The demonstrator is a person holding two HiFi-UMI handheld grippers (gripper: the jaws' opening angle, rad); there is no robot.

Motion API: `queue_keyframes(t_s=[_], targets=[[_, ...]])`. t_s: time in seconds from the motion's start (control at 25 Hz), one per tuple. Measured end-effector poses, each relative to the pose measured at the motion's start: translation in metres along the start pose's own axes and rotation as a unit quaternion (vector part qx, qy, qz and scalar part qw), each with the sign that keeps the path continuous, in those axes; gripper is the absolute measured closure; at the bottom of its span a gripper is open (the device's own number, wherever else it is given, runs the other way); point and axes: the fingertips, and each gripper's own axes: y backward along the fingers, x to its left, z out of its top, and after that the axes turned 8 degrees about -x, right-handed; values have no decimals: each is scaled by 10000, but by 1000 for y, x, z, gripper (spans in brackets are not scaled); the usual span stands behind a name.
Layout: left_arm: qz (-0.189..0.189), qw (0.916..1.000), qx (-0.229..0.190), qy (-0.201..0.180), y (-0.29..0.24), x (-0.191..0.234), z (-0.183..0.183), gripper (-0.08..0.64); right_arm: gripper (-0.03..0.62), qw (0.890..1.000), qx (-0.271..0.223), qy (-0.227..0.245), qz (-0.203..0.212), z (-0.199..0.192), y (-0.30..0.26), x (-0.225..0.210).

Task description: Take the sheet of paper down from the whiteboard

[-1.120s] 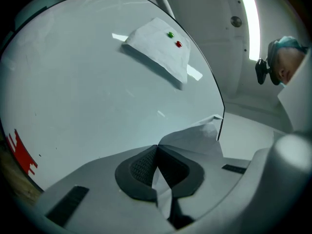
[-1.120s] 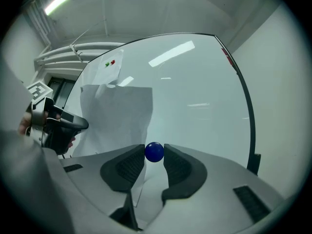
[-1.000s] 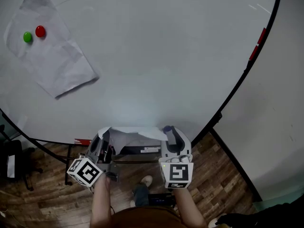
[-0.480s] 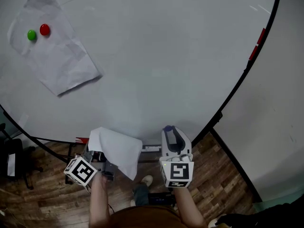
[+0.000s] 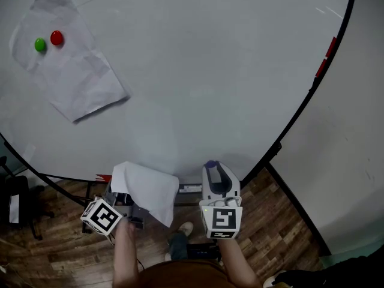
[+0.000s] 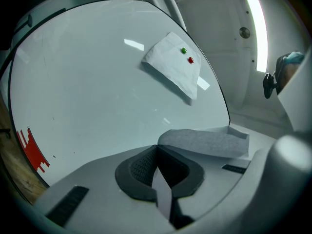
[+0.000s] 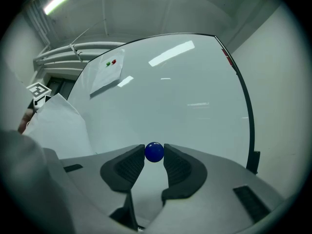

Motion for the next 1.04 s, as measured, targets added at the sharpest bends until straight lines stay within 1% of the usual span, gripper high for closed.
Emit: queue_keyframes(t_s=[0.12,0.32,0.76,1.04], targets=[[18,10000,5,17,0,1,-1,535,457,9999,50,100,39,-1,-2,2],[20,10000,-42,17,-2,2,2,536,457,9999,51,82,100,-2,-6,4],[29,10000,-34,64,-6,4,-3,536,457,9998,67,155,65,-4,-6,-2],[4,9999,-53,107,-8,3,-4,536,457,9997,8,234,-30,-1,-3,-8]])
